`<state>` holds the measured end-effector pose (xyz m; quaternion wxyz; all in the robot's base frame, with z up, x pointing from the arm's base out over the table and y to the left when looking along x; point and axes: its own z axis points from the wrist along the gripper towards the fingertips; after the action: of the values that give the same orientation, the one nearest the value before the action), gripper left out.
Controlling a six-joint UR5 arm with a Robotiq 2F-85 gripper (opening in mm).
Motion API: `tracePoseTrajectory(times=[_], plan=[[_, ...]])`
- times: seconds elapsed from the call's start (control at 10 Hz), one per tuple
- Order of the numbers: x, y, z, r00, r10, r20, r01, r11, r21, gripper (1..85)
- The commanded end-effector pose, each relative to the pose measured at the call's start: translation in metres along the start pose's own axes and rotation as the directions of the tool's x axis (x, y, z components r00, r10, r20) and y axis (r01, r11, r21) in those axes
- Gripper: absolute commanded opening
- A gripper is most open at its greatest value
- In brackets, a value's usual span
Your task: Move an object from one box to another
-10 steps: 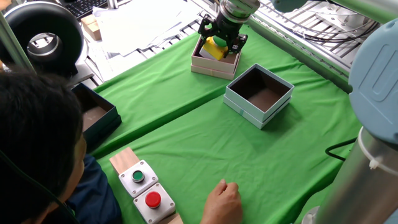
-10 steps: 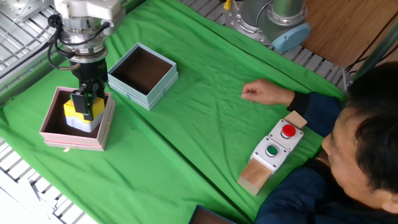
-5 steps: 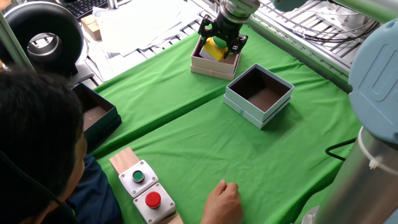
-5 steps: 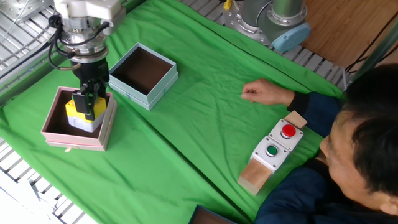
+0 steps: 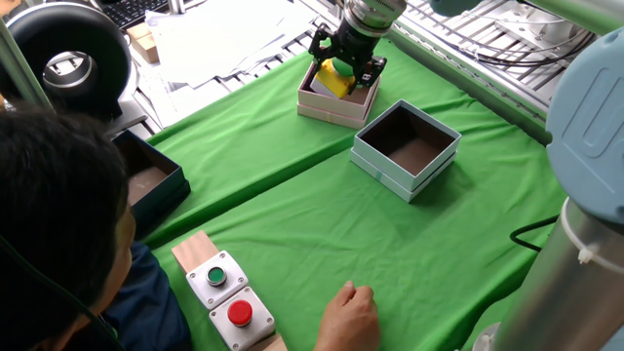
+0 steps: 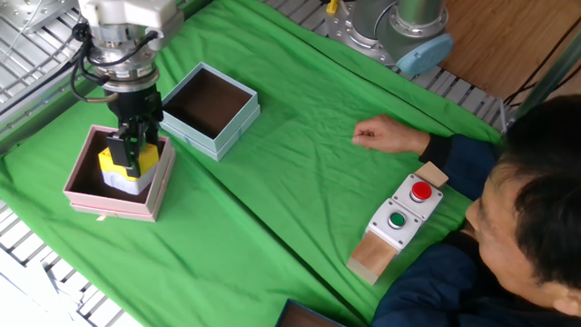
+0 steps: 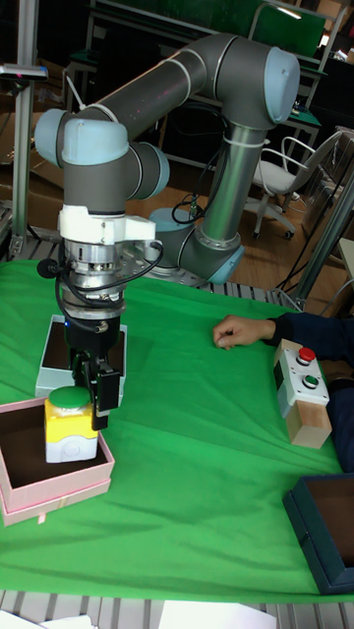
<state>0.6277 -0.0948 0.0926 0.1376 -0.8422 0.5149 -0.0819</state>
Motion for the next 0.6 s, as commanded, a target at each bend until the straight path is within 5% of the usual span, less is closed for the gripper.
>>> tracePoseTrajectory(times=[0.0,0.5], plan=[[-0.005,0.002,-0.002,0.999,0.021,0.025,-0.021,1.000,-0.007,1.0],[-0.010,0.013,-0.002,0.991,0.129,0.037,-0.127,0.991,-0.053,1.0]])
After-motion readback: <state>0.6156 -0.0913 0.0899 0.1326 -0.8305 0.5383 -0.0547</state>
